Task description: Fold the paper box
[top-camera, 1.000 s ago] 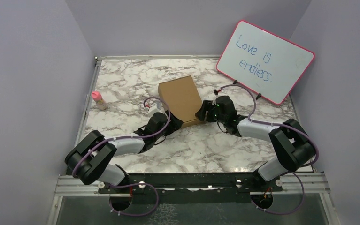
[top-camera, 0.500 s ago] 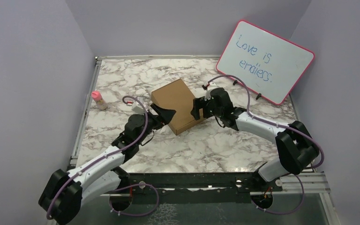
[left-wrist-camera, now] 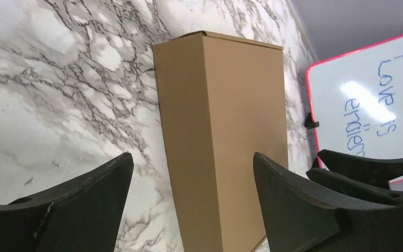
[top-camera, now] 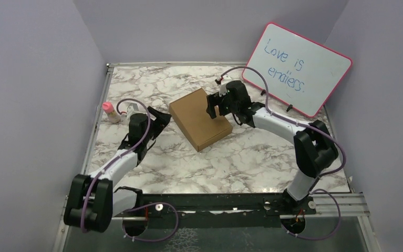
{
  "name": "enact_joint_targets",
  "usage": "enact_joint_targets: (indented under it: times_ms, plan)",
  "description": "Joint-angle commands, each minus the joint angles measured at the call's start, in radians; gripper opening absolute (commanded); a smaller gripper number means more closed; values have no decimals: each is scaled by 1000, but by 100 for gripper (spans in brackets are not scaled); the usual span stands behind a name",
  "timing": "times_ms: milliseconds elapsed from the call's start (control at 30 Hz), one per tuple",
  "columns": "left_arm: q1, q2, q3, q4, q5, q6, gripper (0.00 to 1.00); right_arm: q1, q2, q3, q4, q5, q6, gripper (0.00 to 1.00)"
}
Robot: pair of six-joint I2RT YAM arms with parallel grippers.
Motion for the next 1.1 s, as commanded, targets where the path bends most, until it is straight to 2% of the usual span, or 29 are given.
enact_joint_targets:
  times_ms: [0, 133, 367, 733, 933, 1067]
  plan:
    - [68, 219, 137, 153, 113, -46, 85, -41, 127, 145, -13, -89, 4, 89]
    - [85, 383, 211, 264, 138, -59, 85, -85, 226, 242, 2, -171, 78, 88]
    - [88, 579, 293, 340, 157, -54, 86, -118, 331, 324, 58, -287, 158, 86]
    - [90, 756, 364, 416, 174, -5, 88, -120, 417, 344, 92, -394, 185, 81]
    - [88, 831, 383, 529, 286, -2, 86, -120, 464, 367, 81, -517, 165, 76]
    - [63, 826, 368, 621, 344, -16, 84, -119, 480, 363, 89, -598, 164, 72]
